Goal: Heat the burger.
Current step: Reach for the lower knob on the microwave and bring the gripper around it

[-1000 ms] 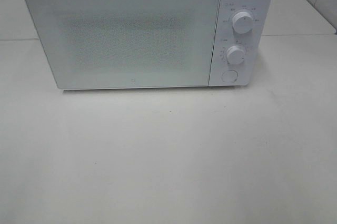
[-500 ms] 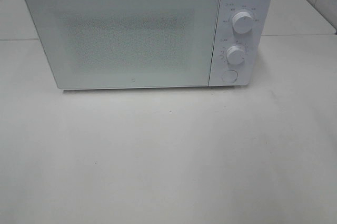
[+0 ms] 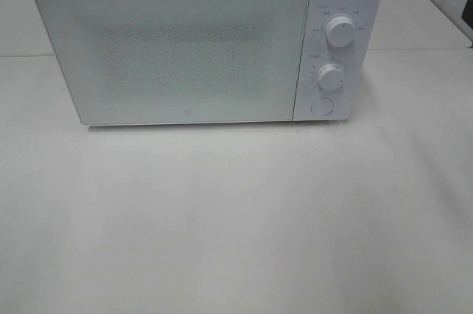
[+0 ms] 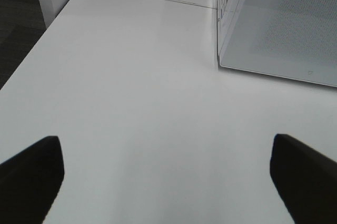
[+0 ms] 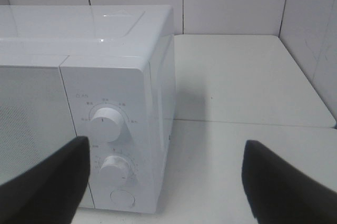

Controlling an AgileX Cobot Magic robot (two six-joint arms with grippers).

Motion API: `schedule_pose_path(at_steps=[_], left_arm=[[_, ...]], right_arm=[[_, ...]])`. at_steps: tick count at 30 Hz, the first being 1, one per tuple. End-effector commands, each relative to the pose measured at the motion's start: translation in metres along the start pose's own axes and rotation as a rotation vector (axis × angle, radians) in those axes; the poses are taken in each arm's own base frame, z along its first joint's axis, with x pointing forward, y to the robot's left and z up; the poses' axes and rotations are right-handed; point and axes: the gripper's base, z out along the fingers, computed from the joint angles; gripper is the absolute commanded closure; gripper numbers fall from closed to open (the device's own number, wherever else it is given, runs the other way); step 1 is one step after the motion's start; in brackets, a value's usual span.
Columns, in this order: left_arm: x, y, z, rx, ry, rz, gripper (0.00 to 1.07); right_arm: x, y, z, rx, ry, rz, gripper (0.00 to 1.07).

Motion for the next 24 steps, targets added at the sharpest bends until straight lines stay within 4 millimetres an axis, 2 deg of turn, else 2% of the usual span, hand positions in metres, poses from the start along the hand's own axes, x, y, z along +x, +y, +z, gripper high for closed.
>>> schedule_pose_path(at_steps=[1, 9, 15, 19, 20, 24], left_arm=[[0.001, 0.0, -0.003, 0.007, -0.022, -0.001, 0.06], [0.001, 0.0, -0.003, 0.007, -0.022, -0.001, 0.06], [0.001, 0.0, -0.003, 0.007, -0.022, -0.001, 0.06], [0.001, 0.0, -0.003, 0.007, -0.022, -0.001, 0.06], [0.001, 0.0, -0.003, 0.007, -0.022, -0.001, 0.06], [0.001, 0.0, -0.003, 0.007, -0.022, -0.001, 0.06]], right_arm=[[0.004, 0.001, 0.016, -0.024, -0.048, -0.039, 0.31], [0.023, -0.005, 0.044, 0.021, -0.045, -0.072, 0.31], [0.037, -0.014, 0.05, 0.133, -0.074, -0.094, 0.31], [0.043, -0.008, 0.051, 0.151, -0.088, -0.089, 0.31], [0.047, -0.001, 0.052, 0.138, -0.086, -0.102, 0.31], [0.053, 0.008, 0.056, 0.137, -0.081, -0.104, 0.31]])
